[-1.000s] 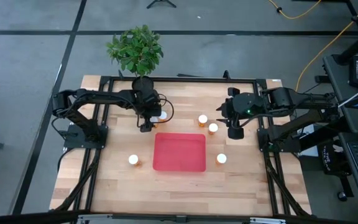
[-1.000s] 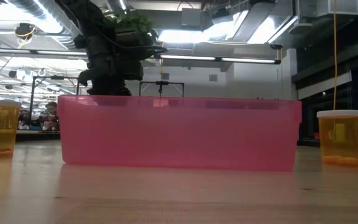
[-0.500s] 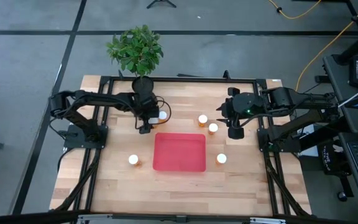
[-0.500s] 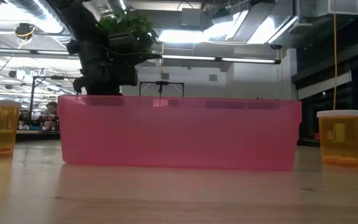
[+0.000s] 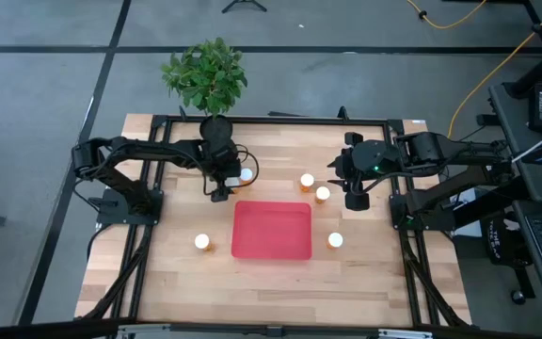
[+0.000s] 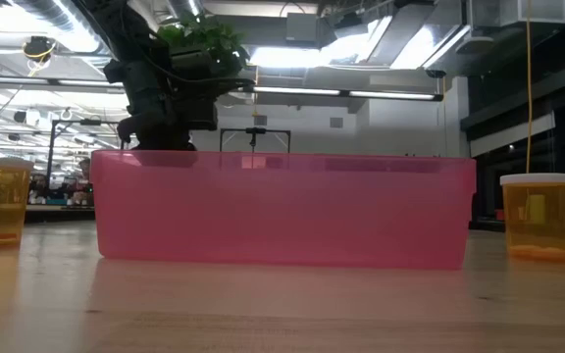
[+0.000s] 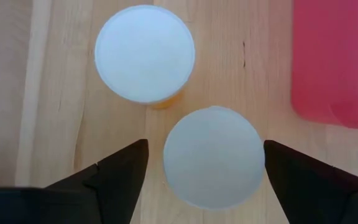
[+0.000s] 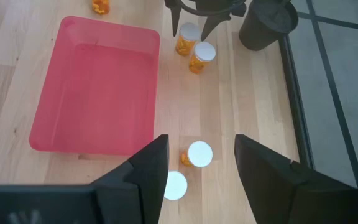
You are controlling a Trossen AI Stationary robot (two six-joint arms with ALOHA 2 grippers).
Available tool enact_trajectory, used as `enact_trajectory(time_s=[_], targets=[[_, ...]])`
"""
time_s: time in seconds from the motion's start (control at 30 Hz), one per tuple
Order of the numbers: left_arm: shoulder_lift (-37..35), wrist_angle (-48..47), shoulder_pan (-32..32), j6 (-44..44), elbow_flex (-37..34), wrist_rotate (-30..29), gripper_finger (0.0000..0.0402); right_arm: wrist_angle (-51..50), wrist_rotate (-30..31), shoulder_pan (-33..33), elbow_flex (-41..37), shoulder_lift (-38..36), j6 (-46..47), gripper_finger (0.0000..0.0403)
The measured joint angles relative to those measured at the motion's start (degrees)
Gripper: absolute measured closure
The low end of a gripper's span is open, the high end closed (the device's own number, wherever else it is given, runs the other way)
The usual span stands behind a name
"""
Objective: Pick and place pill bottles into a basket
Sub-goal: Put the orange pill bottle into the bin
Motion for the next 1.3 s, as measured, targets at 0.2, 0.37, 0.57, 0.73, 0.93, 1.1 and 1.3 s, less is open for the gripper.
enact_trajectory(time_s=[0.2, 0.37, 0.57, 0.73, 0.93, 1.1, 1.3], targets=[[0.0, 0.13, 0.0, -0.02, 0.0, 0.31, 0.013, 0.02, 0.0, 0.0, 0.0, 0.0, 0.07, 0.0218], [0.0, 0.13, 0.0, -0.05, 0.02, 0.4, 0.0172, 1.09, 0.0, 0.0, 0.0, 0.0, 0.09, 0.0218], [-0.01, 0.13, 0.0, -1.08, 0.02, 1.75, 0.0193, 1.07, 0.01, -0.02, 0.0, 0.0, 0.09, 0.0218], [-2.48, 0.11, -0.46, -1.09, 0.02, 1.73, 0.018, 1.05, 0.0, -0.02, 0.0, 0.0, 0.02, 0.0218], [-8.46, -1.51, -0.47, -2.85, 0.92, 1.53, 0.0185, 1.05, 0.0, -0.02, 0.0, 0.0, -0.12, 0.0218], [-10.34, -10.22, -2.29, -1.52, 8.54, -0.77, 0.0184, 1.05, 0.01, -0.02, 0.0, 0.0, -0.98, 0.0218], [-7.21, -16.49, -7.42, 0.72, 20.69, -2.33, 0.0183, 1.81, 0.02, -0.04, 0.0, -0.02, -1.95, 0.0218]])
